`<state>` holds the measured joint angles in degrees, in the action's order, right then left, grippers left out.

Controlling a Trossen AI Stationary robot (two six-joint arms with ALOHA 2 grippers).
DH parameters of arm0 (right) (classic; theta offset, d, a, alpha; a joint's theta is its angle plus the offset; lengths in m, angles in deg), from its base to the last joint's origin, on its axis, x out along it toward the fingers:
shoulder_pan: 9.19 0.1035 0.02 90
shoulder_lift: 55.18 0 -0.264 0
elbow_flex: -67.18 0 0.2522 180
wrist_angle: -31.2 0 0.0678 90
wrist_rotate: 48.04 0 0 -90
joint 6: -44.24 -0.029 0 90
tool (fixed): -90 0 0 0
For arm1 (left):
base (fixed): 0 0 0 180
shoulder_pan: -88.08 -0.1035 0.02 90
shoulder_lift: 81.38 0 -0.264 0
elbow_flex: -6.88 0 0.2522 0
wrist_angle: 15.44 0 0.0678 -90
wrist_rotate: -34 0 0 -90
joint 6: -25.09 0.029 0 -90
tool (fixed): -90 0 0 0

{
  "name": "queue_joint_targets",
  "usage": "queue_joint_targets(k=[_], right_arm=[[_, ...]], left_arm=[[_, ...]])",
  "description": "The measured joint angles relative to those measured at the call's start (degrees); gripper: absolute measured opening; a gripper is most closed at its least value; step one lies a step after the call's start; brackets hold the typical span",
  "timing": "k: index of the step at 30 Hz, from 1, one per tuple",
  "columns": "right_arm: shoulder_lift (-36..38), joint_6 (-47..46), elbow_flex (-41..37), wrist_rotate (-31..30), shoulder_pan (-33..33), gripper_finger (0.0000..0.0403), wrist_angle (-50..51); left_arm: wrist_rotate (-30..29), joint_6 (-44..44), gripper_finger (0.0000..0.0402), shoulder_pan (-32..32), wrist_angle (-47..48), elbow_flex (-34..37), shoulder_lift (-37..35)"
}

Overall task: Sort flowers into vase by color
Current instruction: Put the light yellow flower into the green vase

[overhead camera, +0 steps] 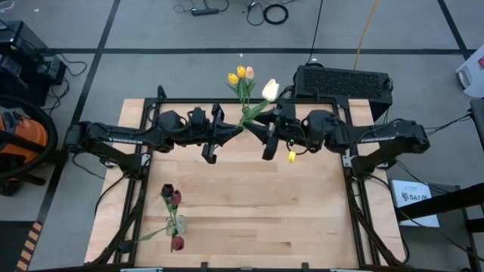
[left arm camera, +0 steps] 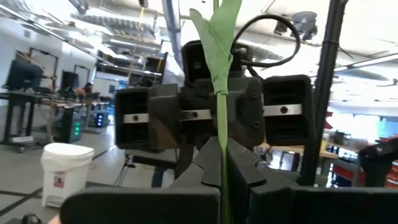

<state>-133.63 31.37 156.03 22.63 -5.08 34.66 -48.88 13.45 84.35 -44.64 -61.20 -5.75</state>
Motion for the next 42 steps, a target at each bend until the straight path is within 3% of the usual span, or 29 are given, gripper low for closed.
queue_joint_targets(k=[29, 33, 40, 42], right_arm=[[-1.0, 3.5, 0.2, 4.7, -0.2, 0.0154, -3.4], [-1.0, 3.9, 0.2, 4.6, -0.3, 0.0125, -3.3], [-1.0, 7.8, 0.2, 4.5, -0.4, 0.0018, -3.3], [-1.0, 8.1, 0.2, 4.6, -0.4, 0.001, -3.3]], left_arm=[[1.7, 0.0, 0.0012, 0.0, 2.9, 0.0, 0.0], [1.7, 0.0, 0.0013, 0.0, 3.1, 0.0, 0.0], [1.4, 0.0, 0.0013, -0.1, 3.1, 0.0, 0.0], [1.4, 0.0, 0.0013, -0.1, 3.2, 0.0, 0.0]])
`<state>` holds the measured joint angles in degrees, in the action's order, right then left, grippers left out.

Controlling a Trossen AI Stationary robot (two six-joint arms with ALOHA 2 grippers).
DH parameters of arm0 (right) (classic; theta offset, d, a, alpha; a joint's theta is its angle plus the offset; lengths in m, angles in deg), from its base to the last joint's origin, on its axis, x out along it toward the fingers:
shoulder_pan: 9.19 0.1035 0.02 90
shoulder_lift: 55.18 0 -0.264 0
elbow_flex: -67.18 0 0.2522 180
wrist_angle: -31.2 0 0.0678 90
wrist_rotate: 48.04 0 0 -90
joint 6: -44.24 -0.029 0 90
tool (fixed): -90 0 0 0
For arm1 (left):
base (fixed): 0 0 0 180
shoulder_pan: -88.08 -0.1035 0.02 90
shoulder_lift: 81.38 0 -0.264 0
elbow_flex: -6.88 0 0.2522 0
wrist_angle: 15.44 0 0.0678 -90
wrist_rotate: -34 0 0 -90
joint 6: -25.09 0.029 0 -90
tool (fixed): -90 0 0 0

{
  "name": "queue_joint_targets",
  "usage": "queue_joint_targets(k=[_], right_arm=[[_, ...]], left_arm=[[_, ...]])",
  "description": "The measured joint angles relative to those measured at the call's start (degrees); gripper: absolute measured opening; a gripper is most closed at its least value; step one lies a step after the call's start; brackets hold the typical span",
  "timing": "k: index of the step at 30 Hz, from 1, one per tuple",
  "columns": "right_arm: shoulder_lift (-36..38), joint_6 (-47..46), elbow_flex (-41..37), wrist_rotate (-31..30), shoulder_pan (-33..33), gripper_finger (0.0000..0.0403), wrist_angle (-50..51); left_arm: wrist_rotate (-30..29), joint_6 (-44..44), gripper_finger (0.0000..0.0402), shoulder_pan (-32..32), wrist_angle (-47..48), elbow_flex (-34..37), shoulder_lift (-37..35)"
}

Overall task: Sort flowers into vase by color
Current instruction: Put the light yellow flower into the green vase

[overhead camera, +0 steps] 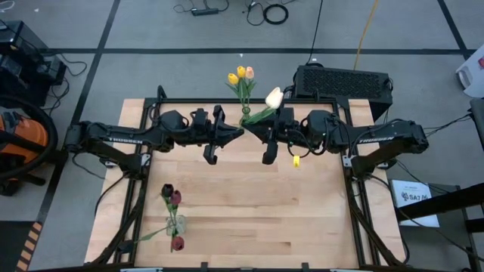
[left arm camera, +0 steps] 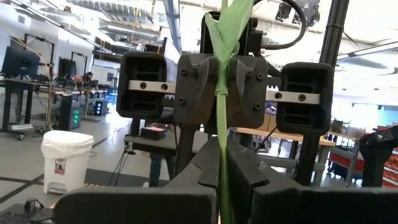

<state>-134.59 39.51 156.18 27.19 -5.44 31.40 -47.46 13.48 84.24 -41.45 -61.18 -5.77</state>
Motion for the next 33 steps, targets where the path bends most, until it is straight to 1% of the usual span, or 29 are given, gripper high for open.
queue_joint_targets(k=[4, 6, 11, 14, 17, 21, 27, 30, 33], right_arm=[[0.0, -0.4, 0.0, 0.1, -0.2, 0.0014, 0.1], [0.0, -0.5, 0.0, 0.1, -0.3, 0.001, 0.2], [0.0, -0.6, 0.0, -0.1, -1.1, 0.0004, 1.0], [0.0, -0.6, 0.0, -2.0, -1.6, 0.0004, 2.3], [0.0, -0.6, 0.0, -4.1, -2.0, 0.0004, 3.2], [0.3, -0.6, 0.0, -8.2, -2.7, 0.0004, 5.2], [0.0, -0.5, 0.0, -14.9, -5.5, 0.0004, 6.5], [-1.2, -2.2, 0.1, -18.3, -7.7, 0.0004, 8.0], [-2.3, -2.6, 0.1, -18.8, -9.9, 0.0004, 8.5]], left_arm=[[0.0, 0.0, 0.0014, 0.0, 0.2, 0.0, 0.0], [0.7, 0.0, 0.0022, 0.0, 0.4, 0.0, 0.0], [1.0, -0.1, 0.0073, -0.3, 2.2, 0.0, 0.0], [1.2, -0.1, 0.0104, -1.9, 5.2, 0.0, -1.4], [1.4, 0.0, 0.0127, -4.4, 11.9, -0.9, -4.6], [1.5, 0.4, 0.0145, -8.4, 19.8, -1.5, -10.5], [1.2, 0.5, 0.0148, -13.5, 28.2, -1.5, -19.1], [-1.7, 0.5, 0.0148, -15.0, 31.2, -1.5, -22.3], [-3.8, 0.5, 0.0148, -16.0, 33.9, -1.5, -24.8]])
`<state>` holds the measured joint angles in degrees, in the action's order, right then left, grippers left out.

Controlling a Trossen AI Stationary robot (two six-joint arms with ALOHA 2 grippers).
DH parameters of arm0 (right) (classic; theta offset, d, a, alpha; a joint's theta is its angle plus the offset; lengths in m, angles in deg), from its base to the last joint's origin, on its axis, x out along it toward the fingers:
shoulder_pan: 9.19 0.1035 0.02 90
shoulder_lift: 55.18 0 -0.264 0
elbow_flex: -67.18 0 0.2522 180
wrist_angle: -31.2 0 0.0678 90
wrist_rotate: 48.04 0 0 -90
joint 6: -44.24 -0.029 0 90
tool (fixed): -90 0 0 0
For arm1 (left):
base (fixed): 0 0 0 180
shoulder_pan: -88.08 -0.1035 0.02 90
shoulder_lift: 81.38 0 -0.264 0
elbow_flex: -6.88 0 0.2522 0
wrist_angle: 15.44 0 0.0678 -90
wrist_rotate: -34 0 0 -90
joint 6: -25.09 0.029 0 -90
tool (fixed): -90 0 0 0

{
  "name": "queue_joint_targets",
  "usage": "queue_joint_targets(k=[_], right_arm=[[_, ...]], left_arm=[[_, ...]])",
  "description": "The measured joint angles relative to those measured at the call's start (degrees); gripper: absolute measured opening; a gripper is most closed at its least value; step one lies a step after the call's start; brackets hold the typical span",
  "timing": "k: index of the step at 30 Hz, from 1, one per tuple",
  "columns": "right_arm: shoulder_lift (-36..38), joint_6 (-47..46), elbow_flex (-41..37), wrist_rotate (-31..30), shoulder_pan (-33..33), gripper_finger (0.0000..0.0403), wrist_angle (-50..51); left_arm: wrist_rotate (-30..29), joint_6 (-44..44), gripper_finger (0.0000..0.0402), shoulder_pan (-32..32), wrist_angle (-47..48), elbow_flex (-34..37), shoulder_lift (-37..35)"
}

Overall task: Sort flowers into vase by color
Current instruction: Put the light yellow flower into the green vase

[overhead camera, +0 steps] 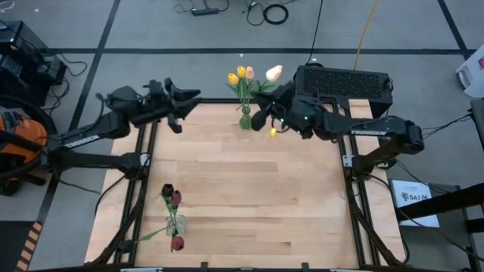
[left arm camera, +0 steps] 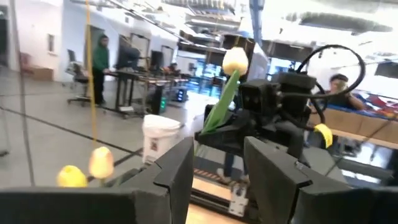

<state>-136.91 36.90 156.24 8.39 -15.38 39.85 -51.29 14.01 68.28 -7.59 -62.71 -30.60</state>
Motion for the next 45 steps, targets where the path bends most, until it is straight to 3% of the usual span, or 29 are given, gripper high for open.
queue_joint_targets(k=[15, 21, 34, 45], right_arm=[[-3.5, -3.3, 0.0, 0.6, -9.2, 0.0001, 7.2], [-5.0, -4.0, 0.0, 3.7, -9.8, 0.0001, 7.1], [-8.4, -4.0, 0.0, 3.5, -10.4, 0.0, 7.9], [-16.5, -4.1, 0.0, 3.9, -11.7, 0.0002, 6.1]], left_arm=[[-1.8, 6.8, 0.0148, -0.6, 2.6, 0.0, -3.0], [-2.2, 7.5, 0.0148, -0.6, 2.6, 0.0, -2.9], [-2.2, 7.4, 0.0148, -0.6, 5.4, 0.0, -2.9], [-2.2, 7.0, 0.0148, -0.6, 5.4, 0.0, -2.9]])
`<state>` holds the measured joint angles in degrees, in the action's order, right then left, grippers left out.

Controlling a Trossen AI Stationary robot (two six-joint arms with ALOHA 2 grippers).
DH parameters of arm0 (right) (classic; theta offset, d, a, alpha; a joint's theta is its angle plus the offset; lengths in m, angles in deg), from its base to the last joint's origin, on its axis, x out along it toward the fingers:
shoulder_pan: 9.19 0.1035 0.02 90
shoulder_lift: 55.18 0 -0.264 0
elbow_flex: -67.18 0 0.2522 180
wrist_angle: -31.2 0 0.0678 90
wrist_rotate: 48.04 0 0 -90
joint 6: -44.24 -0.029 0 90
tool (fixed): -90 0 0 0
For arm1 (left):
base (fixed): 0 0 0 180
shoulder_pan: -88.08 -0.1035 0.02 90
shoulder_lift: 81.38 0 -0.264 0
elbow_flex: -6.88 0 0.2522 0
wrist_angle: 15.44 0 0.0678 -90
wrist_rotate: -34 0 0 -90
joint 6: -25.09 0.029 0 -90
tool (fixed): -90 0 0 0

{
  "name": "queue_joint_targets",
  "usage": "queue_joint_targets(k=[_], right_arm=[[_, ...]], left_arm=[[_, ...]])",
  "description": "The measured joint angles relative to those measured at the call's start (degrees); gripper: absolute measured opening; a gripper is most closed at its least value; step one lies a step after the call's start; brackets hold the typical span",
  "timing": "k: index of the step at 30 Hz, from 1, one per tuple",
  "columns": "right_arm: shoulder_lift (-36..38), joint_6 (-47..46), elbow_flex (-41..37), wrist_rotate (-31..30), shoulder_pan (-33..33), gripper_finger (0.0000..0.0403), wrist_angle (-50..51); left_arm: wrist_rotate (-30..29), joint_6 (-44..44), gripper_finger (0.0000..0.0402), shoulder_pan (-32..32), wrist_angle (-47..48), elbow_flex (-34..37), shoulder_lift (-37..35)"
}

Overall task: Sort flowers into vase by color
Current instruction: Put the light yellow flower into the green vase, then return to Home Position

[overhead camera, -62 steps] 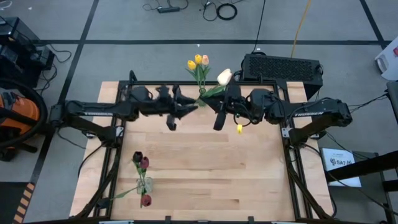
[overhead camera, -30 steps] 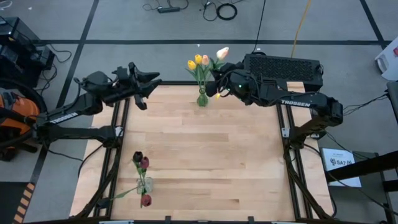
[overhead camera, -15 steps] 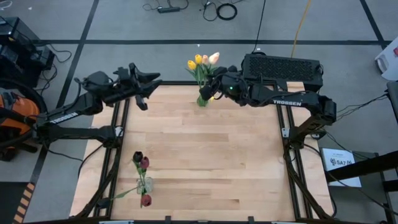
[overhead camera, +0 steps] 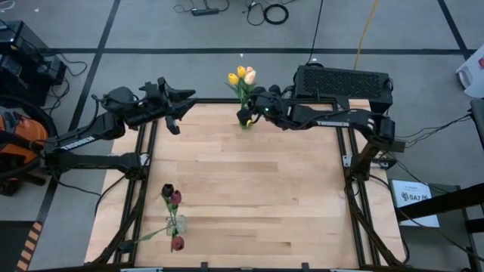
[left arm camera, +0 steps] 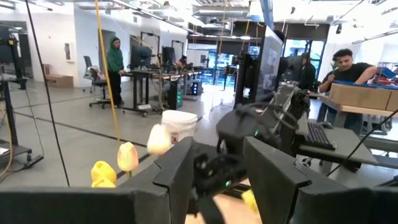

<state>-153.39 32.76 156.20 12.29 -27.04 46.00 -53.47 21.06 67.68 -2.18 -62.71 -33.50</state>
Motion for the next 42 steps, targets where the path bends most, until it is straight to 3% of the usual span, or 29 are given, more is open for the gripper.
queue_joint_targets(k=[11, 18, 30, 36, 42], right_arm=[[-5.9, -2.7, 0.0, -0.2, -0.9, 0.0027, -0.3], [-5.6, -2.8, 0.0, 0.0, -0.8, 0.0045, -0.5], [-4.1, -2.8, 0.0, 5.9, -0.8, 0.0147, 2.5], [0.8, -2.9, -0.1, 6.0, -0.6, 0.0193, 13.3], [10.8, -8.0, 0.0, 6.0, 0.4, 0.0206, 24.8]], left_arm=[[0.2, 0.0, 0.0148, 0.0, 0.8, 0.0, 0.0], [0.2, 0.1, 0.0148, 0.0, 1.2, 0.0, 0.0], [0.2, 0.1, 0.0148, 0.0, 1.6, 0.0, 0.0], [0.2, 0.0, 0.0148, 0.0, 1.5, 0.0, 0.0], [0.3, 0.2, 0.0148, 0.0, 2.6, 0.0, -0.3]])
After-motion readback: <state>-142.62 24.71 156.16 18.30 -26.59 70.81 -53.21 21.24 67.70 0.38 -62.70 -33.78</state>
